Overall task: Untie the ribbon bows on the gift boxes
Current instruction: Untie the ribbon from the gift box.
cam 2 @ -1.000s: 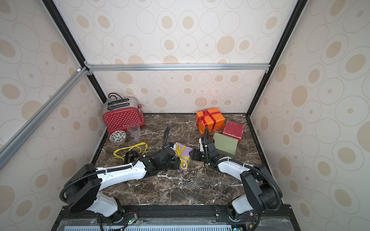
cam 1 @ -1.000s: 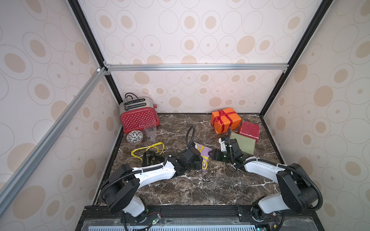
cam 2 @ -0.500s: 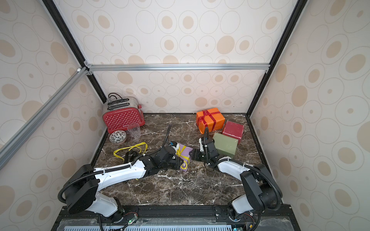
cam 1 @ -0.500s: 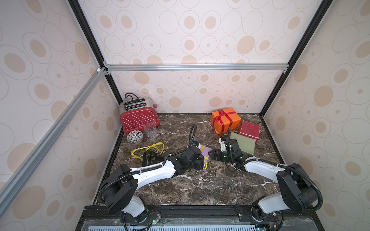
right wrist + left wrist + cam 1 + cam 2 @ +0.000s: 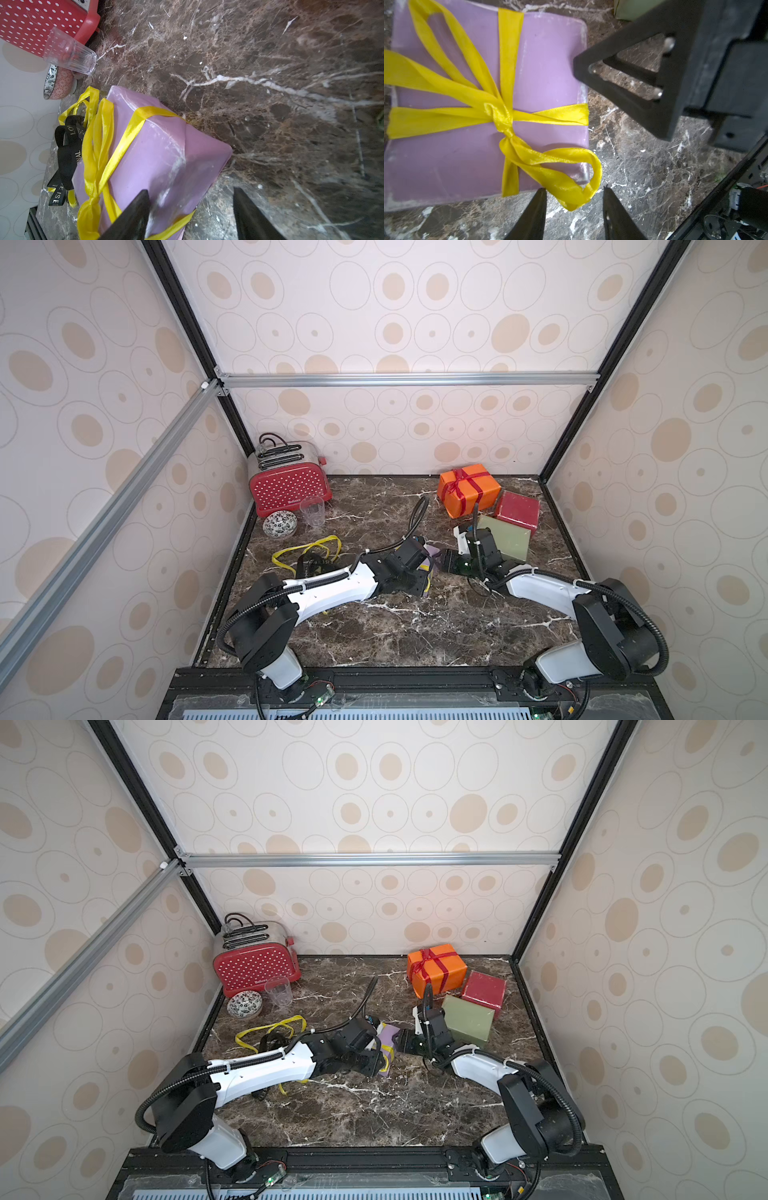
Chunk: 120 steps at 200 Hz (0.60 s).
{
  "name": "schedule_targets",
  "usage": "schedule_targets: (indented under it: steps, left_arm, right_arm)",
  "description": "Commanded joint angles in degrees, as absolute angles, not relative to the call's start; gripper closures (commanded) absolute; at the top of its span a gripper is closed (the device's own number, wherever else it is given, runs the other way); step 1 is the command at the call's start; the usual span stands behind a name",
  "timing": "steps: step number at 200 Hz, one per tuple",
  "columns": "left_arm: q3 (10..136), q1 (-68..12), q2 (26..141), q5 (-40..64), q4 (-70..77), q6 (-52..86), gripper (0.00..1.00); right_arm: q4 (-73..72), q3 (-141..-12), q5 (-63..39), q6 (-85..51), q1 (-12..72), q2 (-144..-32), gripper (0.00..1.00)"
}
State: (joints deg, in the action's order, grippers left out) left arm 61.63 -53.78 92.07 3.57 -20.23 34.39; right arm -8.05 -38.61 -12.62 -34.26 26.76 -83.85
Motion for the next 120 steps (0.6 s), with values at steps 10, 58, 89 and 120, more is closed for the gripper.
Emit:
schedule_targets:
  steps: [10, 58, 89, 120]
  left_arm:
    - [66.10, -55.14, 93.46, 1.42, -24.30, 32.54, 0.56]
    - [68.40, -55.63, 95.21, -0.41, -26.61, 31.82, 0.57]
    - [69.87, -55.95, 95.79, -5.07, -29.21, 31.81, 0.58]
    - [71.23, -56.69, 96.70, -7.45, -29.87, 31.90, 0.58]
  right_arm:
    - [-6.50, -39.65, -12.48, -34.47, 27.07, -84.98, 0.35]
    - [-6.32, -39.79, -12.48, -34.47, 27.07, -84.98, 0.35]
    - [-6.24, -39.73, -12.48, -34.53, 27.07, -84.98, 0.35]
    - [-6.24, -39.73, -12.55, -34.47, 27.07, -84.99, 0.35]
